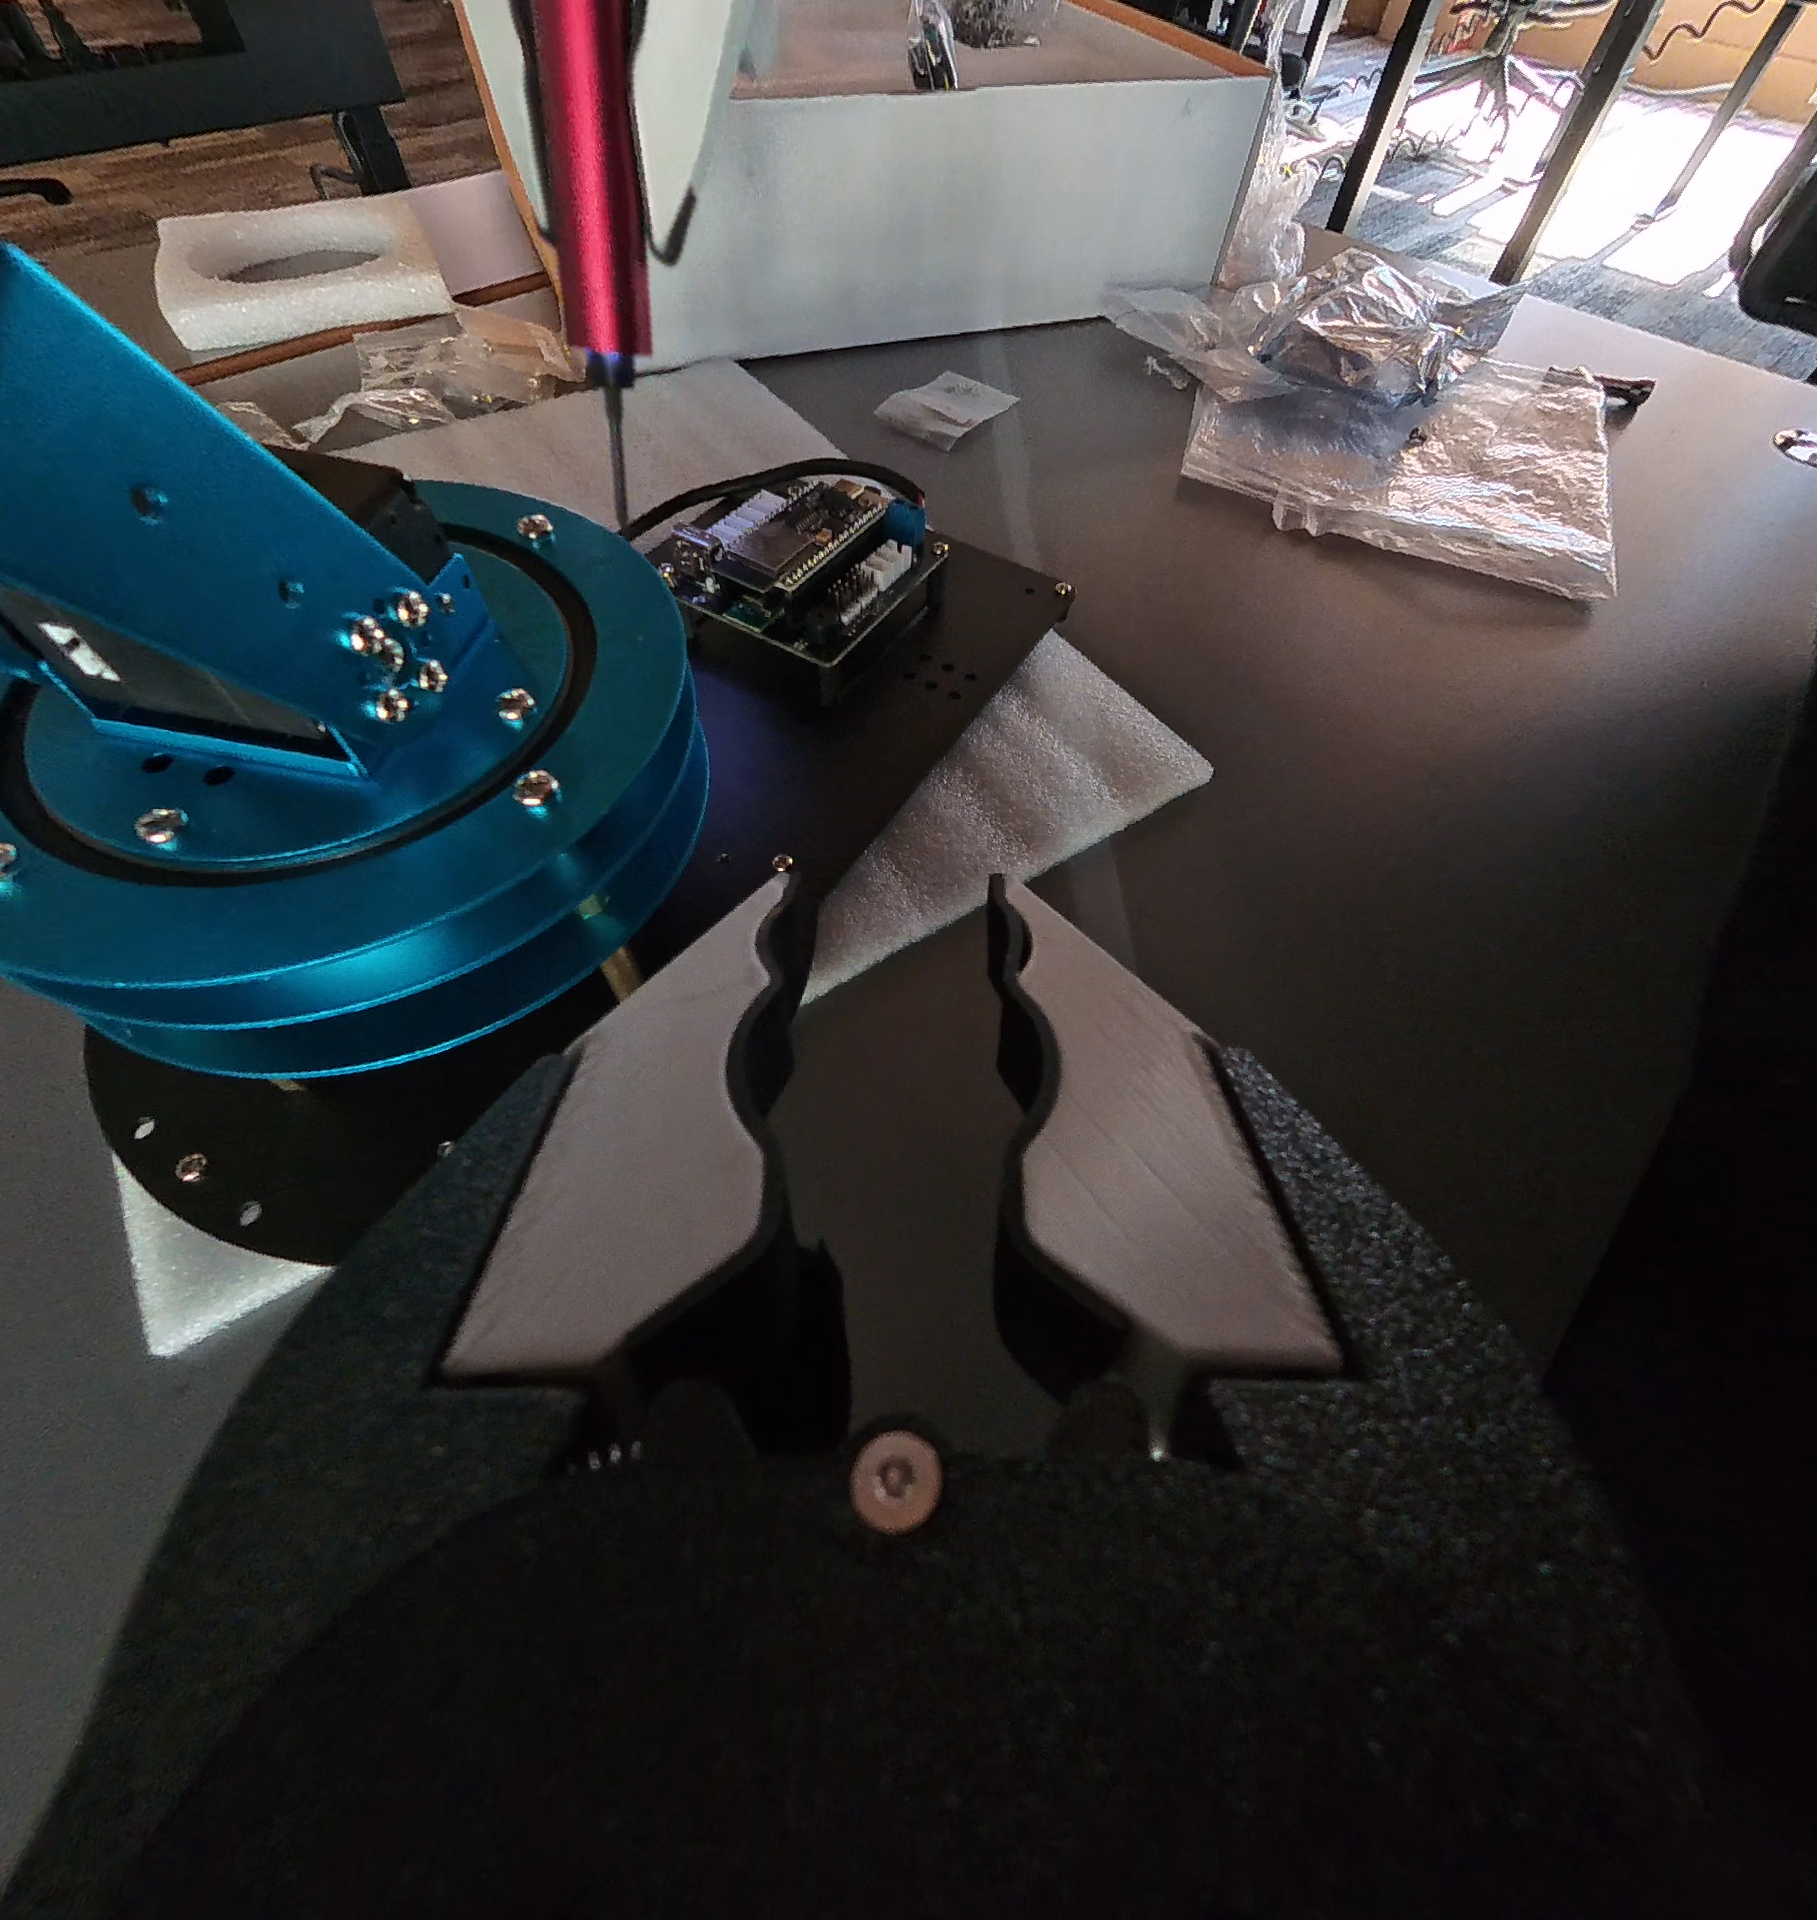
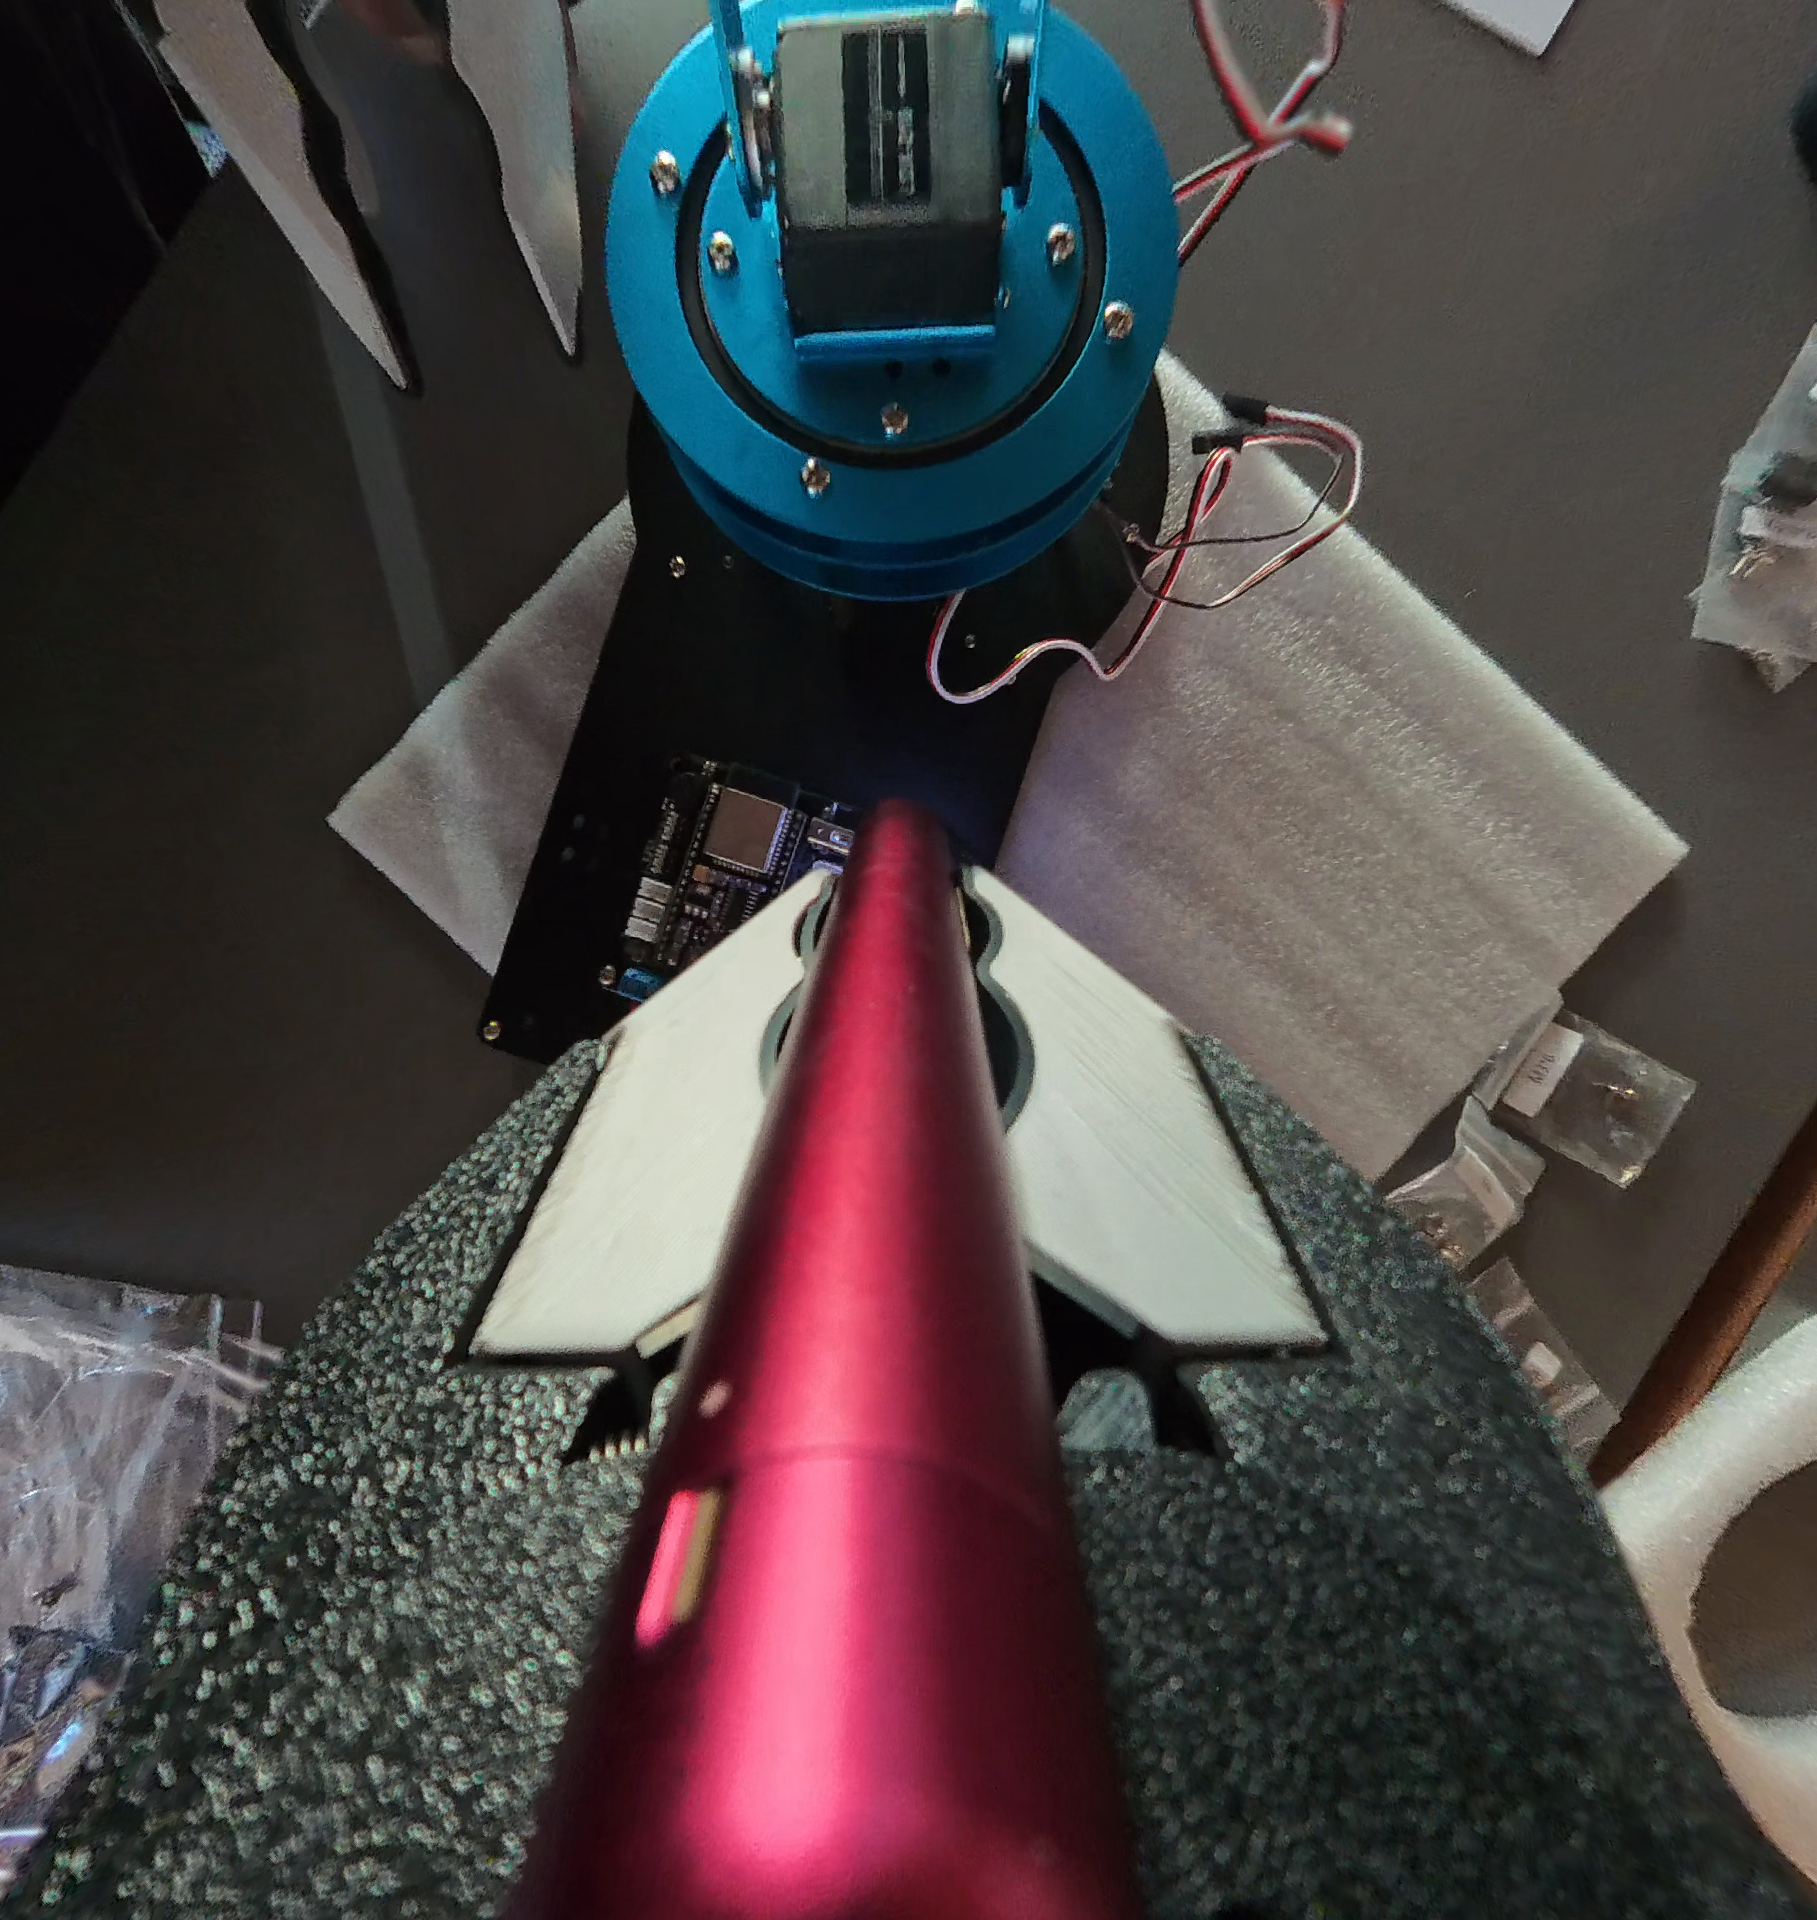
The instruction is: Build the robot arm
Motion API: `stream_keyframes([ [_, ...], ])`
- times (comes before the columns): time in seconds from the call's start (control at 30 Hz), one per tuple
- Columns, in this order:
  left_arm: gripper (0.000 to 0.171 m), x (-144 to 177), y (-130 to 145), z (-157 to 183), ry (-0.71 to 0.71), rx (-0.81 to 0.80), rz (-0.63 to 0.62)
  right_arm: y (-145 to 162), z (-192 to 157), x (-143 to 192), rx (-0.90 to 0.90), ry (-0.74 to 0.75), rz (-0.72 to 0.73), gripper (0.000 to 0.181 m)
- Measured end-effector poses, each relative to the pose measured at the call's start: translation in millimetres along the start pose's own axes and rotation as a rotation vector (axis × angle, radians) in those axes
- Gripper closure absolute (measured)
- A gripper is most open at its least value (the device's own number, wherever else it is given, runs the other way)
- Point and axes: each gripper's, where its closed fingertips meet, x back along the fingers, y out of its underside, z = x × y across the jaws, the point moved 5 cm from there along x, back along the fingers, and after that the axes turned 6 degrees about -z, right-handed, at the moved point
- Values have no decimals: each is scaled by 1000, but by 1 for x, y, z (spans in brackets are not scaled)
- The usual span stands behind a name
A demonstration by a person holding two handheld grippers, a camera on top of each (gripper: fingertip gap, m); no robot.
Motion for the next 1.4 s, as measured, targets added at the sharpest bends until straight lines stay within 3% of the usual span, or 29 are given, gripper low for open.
stream_keyframes([
  [0.83,137,1,-1,0,-1,1,10,0,-5,-10,6,-45,-63,159],
  [1.4,137,2,-1,3,-17,-34,11,-13,-8,-11,42,-37,-219,159],
])
